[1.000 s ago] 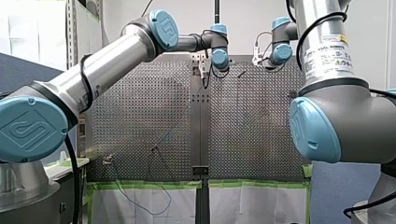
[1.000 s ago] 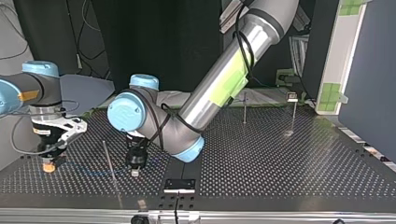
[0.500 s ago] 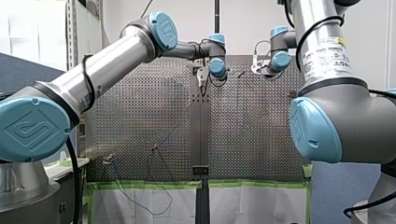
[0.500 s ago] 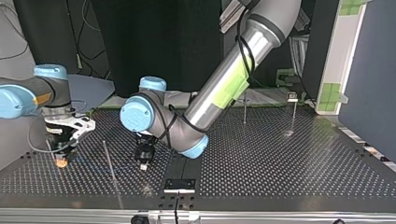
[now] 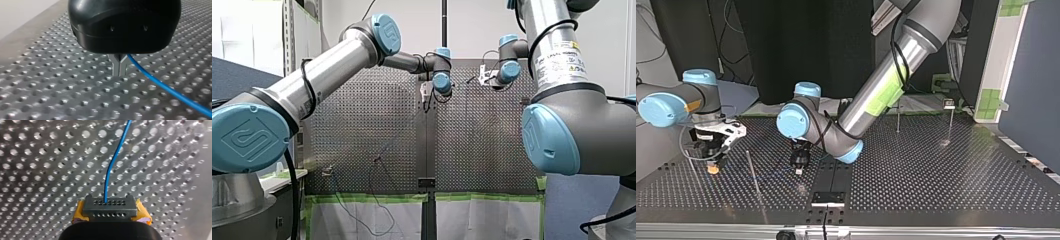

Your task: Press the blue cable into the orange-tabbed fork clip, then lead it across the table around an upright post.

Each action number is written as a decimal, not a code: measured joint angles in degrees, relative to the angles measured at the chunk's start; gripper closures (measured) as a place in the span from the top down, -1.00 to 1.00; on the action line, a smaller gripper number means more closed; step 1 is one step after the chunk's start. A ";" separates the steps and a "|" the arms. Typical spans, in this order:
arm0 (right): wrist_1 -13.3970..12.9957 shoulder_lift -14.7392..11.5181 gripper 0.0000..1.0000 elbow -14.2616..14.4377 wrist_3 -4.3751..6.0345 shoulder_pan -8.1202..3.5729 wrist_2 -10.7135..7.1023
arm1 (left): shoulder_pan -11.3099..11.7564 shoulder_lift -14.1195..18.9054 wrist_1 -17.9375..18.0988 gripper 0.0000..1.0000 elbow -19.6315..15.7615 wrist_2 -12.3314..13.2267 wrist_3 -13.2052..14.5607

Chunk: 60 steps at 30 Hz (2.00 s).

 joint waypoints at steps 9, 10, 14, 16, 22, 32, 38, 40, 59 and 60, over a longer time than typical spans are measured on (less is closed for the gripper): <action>-0.12 0.19 -1.00 2.50 0.26 0.22 0.90 | -0.55 0.05 1.24 -0.07 -2.63 0.43 0.71; -0.13 0.20 -1.00 2.73 0.26 0.26 1.10 | -0.66 0.05 1.30 0.11 -2.73 0.18 0.84; -0.22 0.27 -1.00 3.71 0.27 0.30 1.81 | -0.98 0.06 1.48 0.90 -2.87 -0.48 1.03; -0.48 0.36 -1.00 4.53 0.15 0.33 2.25 | -1.13 0.05 1.55 1.00 -2.90 -0.31 0.92; -2.49 0.62 -1.00 7.06 0.27 0.61 3.38 | -1.21 0.06 1.86 1.00 -3.24 1.40 0.10; -7.52 2.34 -1.00 9.81 1.23 -0.26 4.32 | -0.75 0.06 3.17 1.00 -5.49 2.38 -0.17; -9.37 4.26 -1.00 11.78 1.23 -0.55 4.53 | -0.87 0.07 3.26 1.00 -5.63 0.83 -0.17; -10.26 4.81 -1.00 12.72 1.34 -0.76 4.55 | -0.91 0.06 3.27 1.00 -5.64 0.29 -0.12; -19.85 14.06 -1.00 21.63 1.03 -4.76 3.90 | -1.32 0.06 3.29 1.00 -5.66 -2.39 -0.07; -20.30 14.52 -1.00 21.79 1.20 -4.98 3.91 | -1.36 0.06 3.29 1.00 -5.66 -2.41 -0.10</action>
